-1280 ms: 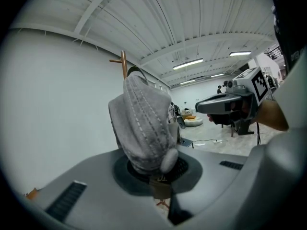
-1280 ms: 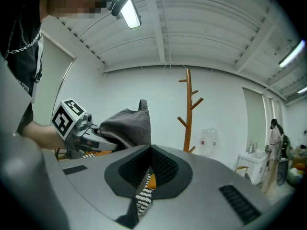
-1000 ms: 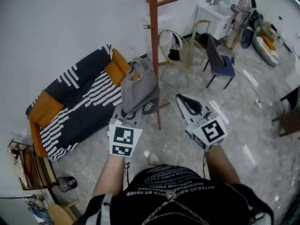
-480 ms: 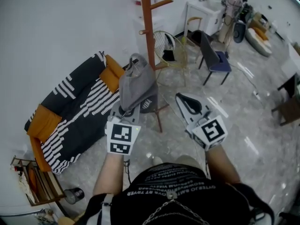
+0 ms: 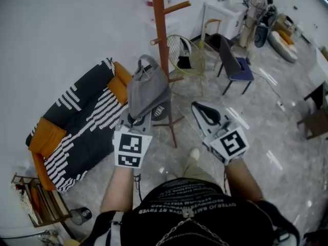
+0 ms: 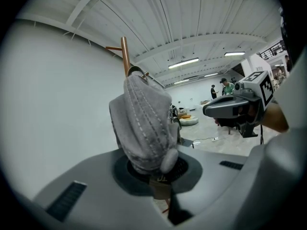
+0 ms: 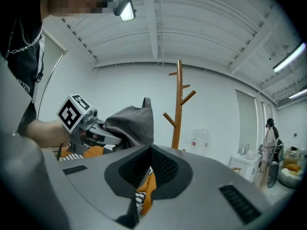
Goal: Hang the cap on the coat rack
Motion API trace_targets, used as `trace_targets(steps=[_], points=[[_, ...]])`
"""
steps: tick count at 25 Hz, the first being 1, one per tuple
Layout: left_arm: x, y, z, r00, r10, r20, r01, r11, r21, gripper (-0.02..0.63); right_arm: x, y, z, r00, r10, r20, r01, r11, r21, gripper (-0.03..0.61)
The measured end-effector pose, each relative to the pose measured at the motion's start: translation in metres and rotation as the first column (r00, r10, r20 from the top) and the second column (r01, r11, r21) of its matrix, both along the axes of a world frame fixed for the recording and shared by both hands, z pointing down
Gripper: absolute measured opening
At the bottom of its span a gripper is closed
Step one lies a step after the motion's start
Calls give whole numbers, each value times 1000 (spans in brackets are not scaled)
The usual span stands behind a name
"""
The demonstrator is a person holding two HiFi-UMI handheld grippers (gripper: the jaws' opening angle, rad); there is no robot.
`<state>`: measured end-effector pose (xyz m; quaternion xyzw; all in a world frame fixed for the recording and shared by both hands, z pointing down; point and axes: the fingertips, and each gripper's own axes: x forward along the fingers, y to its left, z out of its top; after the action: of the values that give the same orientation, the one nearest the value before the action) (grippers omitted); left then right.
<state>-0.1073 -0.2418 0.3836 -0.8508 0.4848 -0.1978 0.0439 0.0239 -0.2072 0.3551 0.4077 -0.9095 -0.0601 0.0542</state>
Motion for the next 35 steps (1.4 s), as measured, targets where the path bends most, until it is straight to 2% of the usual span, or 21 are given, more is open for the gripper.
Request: trace_targets(steps=[17,35], points=[[13,-87,-1,998,-53,16,54,998,-25,14,8,-95,0,997,-75,21,76,997,-27,3],[24,-115,46,998,-42,45,48,991,-124,14,16,-112,4,997,-75,21,76,996,-45,3]])
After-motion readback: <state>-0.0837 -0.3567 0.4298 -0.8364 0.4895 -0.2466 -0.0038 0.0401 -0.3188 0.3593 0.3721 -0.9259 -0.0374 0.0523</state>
